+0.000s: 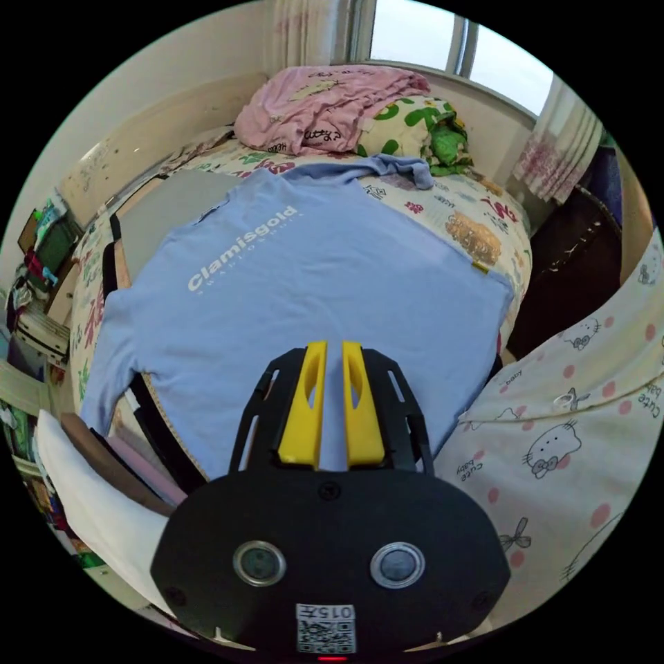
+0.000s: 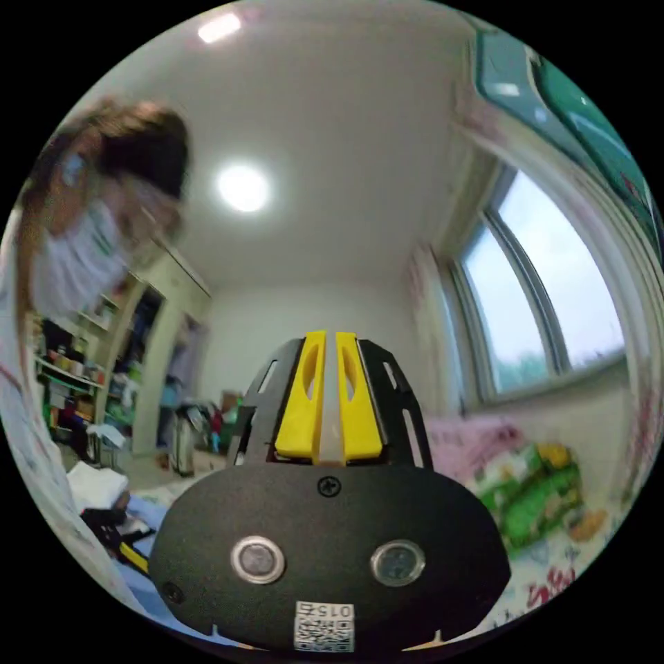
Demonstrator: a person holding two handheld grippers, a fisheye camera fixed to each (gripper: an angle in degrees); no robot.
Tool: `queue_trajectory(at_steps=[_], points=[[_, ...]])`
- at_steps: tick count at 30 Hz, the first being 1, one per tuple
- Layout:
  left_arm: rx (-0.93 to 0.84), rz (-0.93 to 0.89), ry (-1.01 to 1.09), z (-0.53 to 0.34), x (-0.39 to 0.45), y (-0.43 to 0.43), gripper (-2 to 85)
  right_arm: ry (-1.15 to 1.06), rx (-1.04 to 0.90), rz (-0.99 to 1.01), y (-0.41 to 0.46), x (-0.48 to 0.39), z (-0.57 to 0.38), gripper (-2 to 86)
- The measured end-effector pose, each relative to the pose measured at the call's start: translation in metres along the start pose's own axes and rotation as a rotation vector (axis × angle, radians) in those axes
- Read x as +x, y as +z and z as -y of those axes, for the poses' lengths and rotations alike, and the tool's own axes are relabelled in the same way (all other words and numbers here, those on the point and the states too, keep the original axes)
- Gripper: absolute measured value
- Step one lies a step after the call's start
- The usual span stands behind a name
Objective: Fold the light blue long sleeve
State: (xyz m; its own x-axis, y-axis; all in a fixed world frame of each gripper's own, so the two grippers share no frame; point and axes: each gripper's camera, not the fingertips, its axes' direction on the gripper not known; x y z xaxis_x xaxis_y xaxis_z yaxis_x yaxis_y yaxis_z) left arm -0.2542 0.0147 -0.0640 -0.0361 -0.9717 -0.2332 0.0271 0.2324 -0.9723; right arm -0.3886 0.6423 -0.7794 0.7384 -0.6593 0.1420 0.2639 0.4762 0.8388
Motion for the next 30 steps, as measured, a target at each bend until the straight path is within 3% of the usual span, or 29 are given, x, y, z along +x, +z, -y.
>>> queue_trajectory(at_steps=[2, 8, 15, 19, 20, 24, 30], points=[[-0.030, -0.017, 0.012, 0.016, 0.003, 0.005, 3.6, 0.301, -0.450, -0.111, 0.112, 0.107, -0.076, 11.5], [-0.167, 0.033, 0.047, 0.063, 0.018, 0.022, 4.7, 0.720, -0.806, -0.254, 0.260, 0.254, -0.240, 18.0], [-0.206, 0.047, 0.059, 0.099, 0.033, 0.027, 3.3, 1.064, -0.790, -0.322, 0.363, 0.359, -0.307, 18.0], [-0.187, 0.015, 0.023, 0.110, 0.031, 0.027, 2.9, 1.218, -0.743, -0.134, 0.404, 0.390, -0.321, 9.1], [-0.183, 0.007, 0.023, 0.114, 0.031, 0.028, 2.7, 1.214, -0.724, -0.102, 0.413, 0.392, -0.313, 4.1], [-0.177, -0.017, 0.018, 0.126, 0.031, 0.033, 2.4, 1.022, -0.695, -0.048, 0.441, 0.367, -0.257, 0.5], [-0.193, -0.068, -0.027, 0.140, 0.027, 0.045, 1.6, 0.884, -0.480, 0.458, 0.465, 0.258, -0.169, -0.5]])
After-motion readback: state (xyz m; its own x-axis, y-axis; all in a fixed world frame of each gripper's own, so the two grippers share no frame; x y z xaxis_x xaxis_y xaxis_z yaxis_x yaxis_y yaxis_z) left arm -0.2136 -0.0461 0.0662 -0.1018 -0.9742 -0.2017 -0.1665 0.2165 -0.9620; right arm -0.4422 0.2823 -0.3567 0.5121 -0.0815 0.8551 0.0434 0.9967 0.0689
